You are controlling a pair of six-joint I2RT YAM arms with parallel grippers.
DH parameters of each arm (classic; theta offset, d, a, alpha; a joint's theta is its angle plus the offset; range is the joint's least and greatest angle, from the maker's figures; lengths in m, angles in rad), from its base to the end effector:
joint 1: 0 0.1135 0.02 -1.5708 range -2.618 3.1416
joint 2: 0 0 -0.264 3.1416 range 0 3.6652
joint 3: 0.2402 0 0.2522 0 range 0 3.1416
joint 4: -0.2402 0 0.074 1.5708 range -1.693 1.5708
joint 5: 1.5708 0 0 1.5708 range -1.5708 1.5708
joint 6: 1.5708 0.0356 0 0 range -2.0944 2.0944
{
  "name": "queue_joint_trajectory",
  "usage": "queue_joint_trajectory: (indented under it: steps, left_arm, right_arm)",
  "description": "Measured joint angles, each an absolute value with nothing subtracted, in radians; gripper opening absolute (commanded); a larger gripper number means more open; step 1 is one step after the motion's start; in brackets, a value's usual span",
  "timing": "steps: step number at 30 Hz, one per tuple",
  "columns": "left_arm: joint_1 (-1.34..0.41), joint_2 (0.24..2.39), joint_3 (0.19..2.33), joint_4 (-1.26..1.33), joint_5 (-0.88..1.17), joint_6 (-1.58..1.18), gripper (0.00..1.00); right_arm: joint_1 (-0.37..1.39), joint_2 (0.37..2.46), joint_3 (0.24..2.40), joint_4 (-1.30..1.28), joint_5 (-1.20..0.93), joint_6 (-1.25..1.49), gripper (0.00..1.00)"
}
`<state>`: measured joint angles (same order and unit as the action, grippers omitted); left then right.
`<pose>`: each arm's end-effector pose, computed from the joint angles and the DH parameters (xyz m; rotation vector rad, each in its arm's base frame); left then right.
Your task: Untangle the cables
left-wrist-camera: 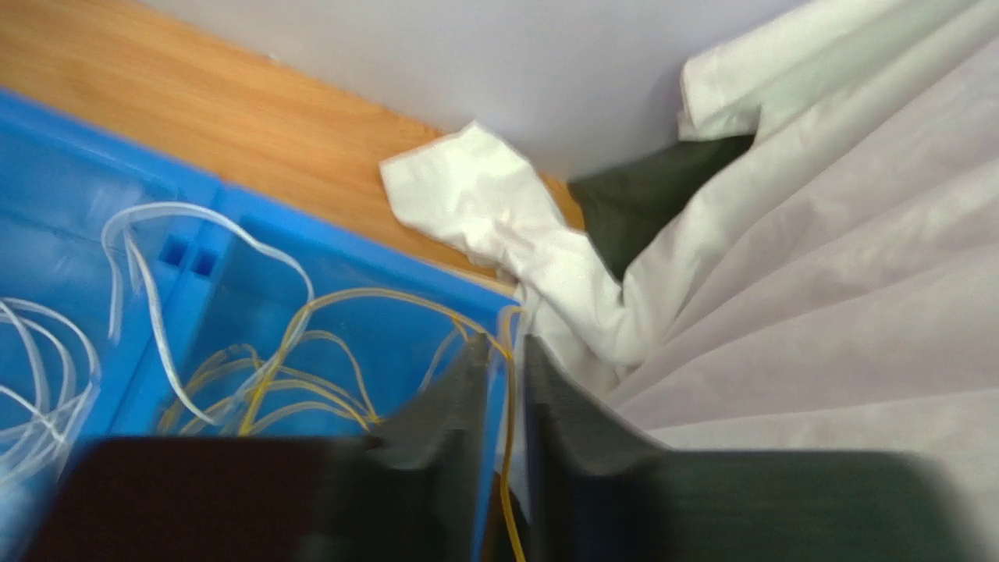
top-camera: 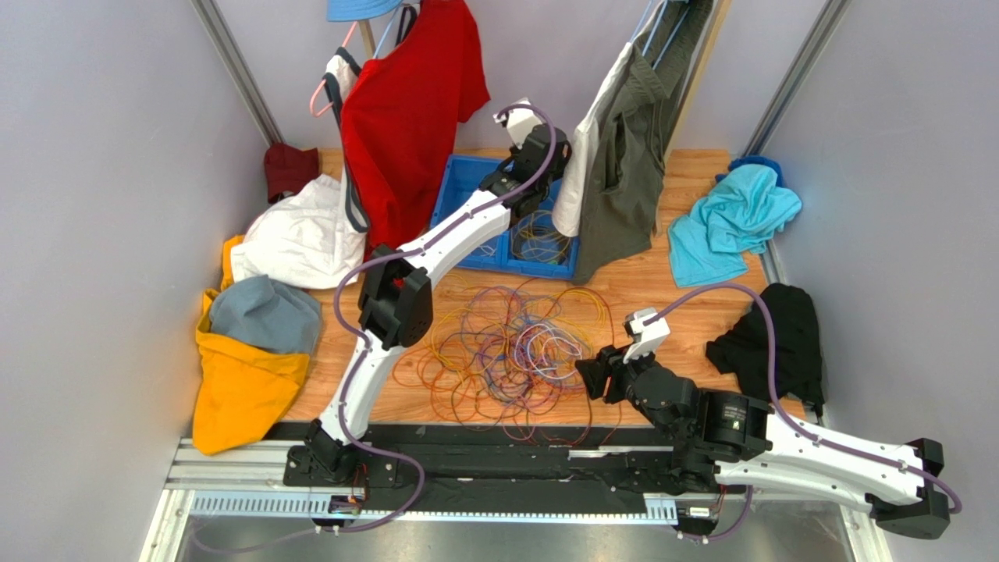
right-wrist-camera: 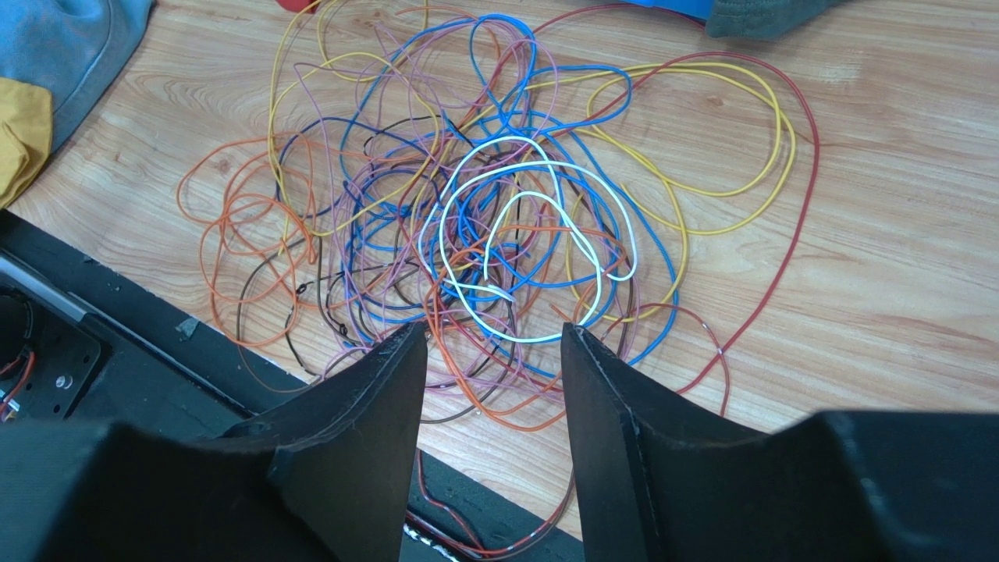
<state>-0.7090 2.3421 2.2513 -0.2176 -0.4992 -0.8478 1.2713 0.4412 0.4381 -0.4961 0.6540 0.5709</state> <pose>0.4314 -0.3476 0.3084 -0.4732 1.8255 -0.6150 0.0550 0.1046 0.2365 -0.3015 1.9752 0.5241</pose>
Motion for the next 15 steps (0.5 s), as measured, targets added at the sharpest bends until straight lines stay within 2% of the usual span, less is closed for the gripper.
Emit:
queue_joint_trajectory:
  steps: [3, 6, 11, 15]
  left_arm:
    - [-0.709, 2.36, 2.242, -0.255, -0.482, -0.842, 0.72]
    - [-0.707, 2.358, 2.201, -0.278, -0.505, -0.828, 0.77]
    - [-0.691, 2.305, 2.079, -0.298, -0.571, -0.819, 0.77]
    - [-0.672, 2.244, 2.003, -0.298, -0.606, -0.811, 0.68]
  right_arm:
    - [1.271, 0.441, 0.438, -0.496, 0.654, 0.571, 0.5]
    - [1.271, 0.441, 0.438, -0.496, 0.654, 0.571, 0.5]
    - [1.271, 0.443, 0.433, -0.486, 0.653, 0.571, 0.5]
    - [1.271, 0.45, 0.431, -0.478, 0.652, 0.572, 0.5]
